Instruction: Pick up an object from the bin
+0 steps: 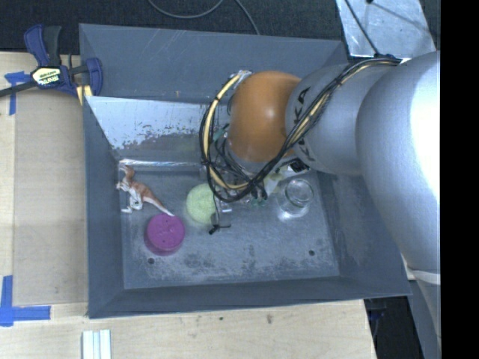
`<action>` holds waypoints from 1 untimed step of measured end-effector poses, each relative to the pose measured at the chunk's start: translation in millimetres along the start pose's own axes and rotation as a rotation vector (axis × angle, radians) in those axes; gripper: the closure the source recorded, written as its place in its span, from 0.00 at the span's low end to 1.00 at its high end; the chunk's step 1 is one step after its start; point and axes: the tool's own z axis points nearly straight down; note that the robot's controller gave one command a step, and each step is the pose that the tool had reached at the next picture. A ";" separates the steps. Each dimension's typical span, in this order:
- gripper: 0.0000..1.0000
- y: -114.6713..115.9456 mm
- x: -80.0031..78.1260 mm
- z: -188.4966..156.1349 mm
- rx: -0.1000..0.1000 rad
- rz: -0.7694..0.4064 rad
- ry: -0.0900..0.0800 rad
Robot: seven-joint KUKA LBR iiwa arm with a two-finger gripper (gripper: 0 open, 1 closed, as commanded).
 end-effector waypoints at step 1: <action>1.00 -2.7 -15.7 -3.7 -0.002 -0.051 -0.007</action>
Offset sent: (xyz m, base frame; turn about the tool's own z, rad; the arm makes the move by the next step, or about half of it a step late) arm 0.0000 0.0000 0.0000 0.0000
